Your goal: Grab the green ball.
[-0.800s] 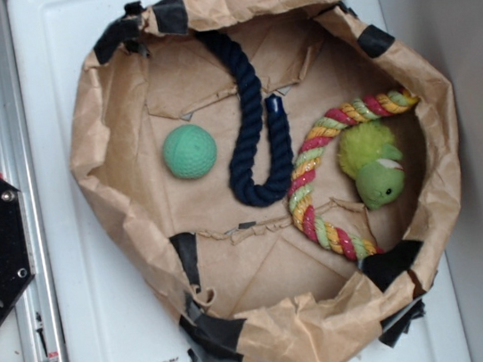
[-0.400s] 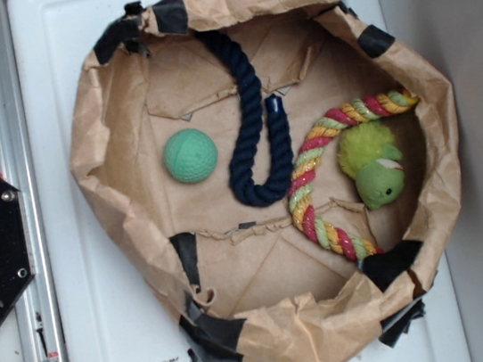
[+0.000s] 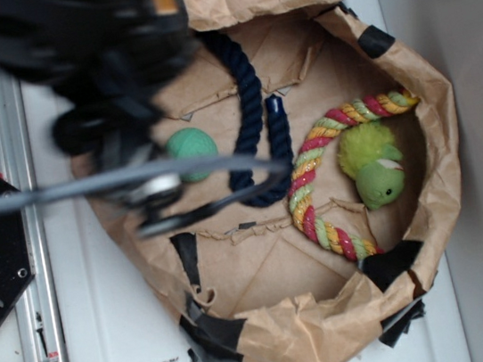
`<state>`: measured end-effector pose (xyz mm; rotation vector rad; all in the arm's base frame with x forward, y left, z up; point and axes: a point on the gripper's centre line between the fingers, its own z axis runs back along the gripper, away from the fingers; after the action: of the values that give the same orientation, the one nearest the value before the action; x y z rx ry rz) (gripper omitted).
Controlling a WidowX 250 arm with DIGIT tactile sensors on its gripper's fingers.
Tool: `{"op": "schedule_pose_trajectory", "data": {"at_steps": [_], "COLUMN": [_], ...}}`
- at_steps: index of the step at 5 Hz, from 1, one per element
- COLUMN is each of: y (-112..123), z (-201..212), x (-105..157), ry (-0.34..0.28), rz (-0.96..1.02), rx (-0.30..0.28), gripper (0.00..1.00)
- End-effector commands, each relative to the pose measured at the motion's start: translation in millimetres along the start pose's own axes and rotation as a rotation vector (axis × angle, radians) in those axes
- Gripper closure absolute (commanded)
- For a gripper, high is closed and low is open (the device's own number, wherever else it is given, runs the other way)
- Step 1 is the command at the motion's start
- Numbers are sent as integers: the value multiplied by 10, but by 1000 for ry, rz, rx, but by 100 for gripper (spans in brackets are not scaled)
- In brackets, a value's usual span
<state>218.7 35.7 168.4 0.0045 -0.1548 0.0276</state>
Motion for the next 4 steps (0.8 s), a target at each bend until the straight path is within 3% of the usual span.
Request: {"op": "schedule_pose_trajectory", "data": {"at_steps": [1, 2, 3, 4], "y": [-318, -479, -411, -184], "z": [-788, -830, -849, -895], "x": [304, 106, -29, -28], "ry": [-28, -23, -5, 15], "rz": [-272, -338, -340, -289], "rx": [8, 17, 33, 40], "gripper": [0, 0, 0, 0]}}
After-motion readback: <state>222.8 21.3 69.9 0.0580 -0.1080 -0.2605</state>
